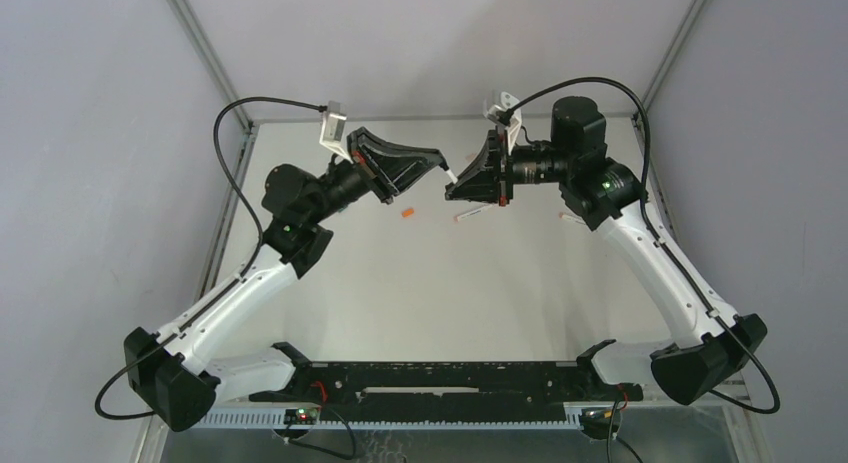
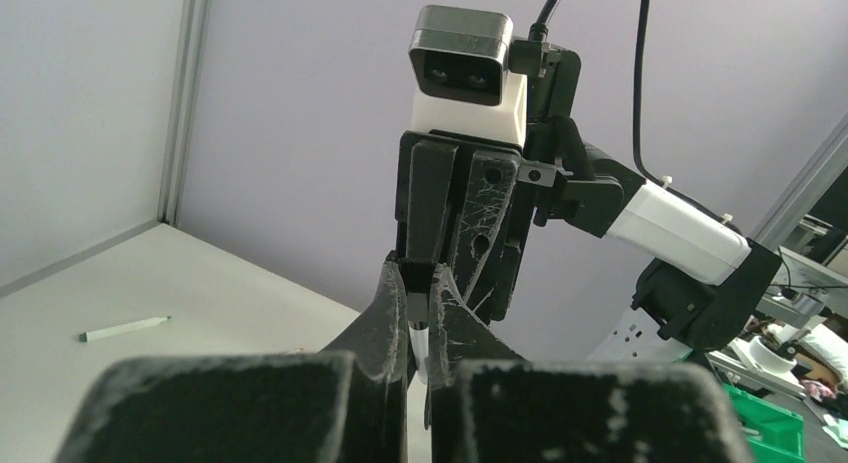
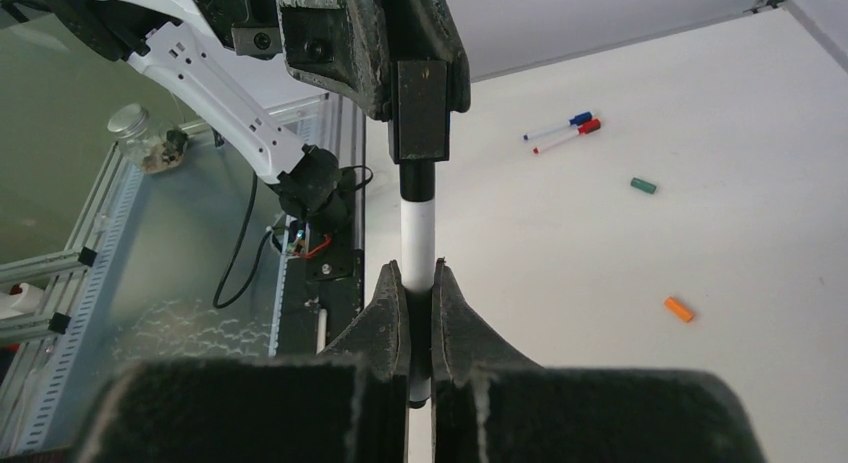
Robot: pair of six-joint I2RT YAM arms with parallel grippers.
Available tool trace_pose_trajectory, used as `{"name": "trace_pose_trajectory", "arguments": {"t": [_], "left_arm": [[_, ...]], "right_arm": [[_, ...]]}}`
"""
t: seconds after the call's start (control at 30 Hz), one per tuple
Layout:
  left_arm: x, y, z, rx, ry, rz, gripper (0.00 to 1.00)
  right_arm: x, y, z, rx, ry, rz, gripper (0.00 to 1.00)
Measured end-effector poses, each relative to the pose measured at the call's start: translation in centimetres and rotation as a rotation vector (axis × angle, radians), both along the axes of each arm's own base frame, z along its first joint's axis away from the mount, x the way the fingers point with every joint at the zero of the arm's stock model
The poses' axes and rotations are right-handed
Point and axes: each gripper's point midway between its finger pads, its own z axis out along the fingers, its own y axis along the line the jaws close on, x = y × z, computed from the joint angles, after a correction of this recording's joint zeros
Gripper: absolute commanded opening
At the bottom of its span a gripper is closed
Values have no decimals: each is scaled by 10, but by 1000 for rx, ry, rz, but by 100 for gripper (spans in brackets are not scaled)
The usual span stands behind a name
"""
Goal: Insert the pens into the pen caps
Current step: Insert the pen cap onto the pen.
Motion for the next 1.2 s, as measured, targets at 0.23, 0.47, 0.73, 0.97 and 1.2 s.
{"name": "trace_pose_trajectory", "arguments": {"t": [0.23,0.47,0.73,0.97,1.2], "left_arm": [[6,-1,-9,-9,6,18,0],[7,3,-5,-48,49,18,8],[3,6,-11,-67,165,-40,39],[5,7,-26,-55,242,-46,67],[-1,13,-43,-55,236,-41,71]], "right_arm": [[3,4,-3,-6,1,40,0],[4,6,-4,-3,2,56,0],[2,3,-14,11,-30,43,0],[0,-4,1,56,-119,22,0],[-1,-6,-7,69,-106,13,0]]}}
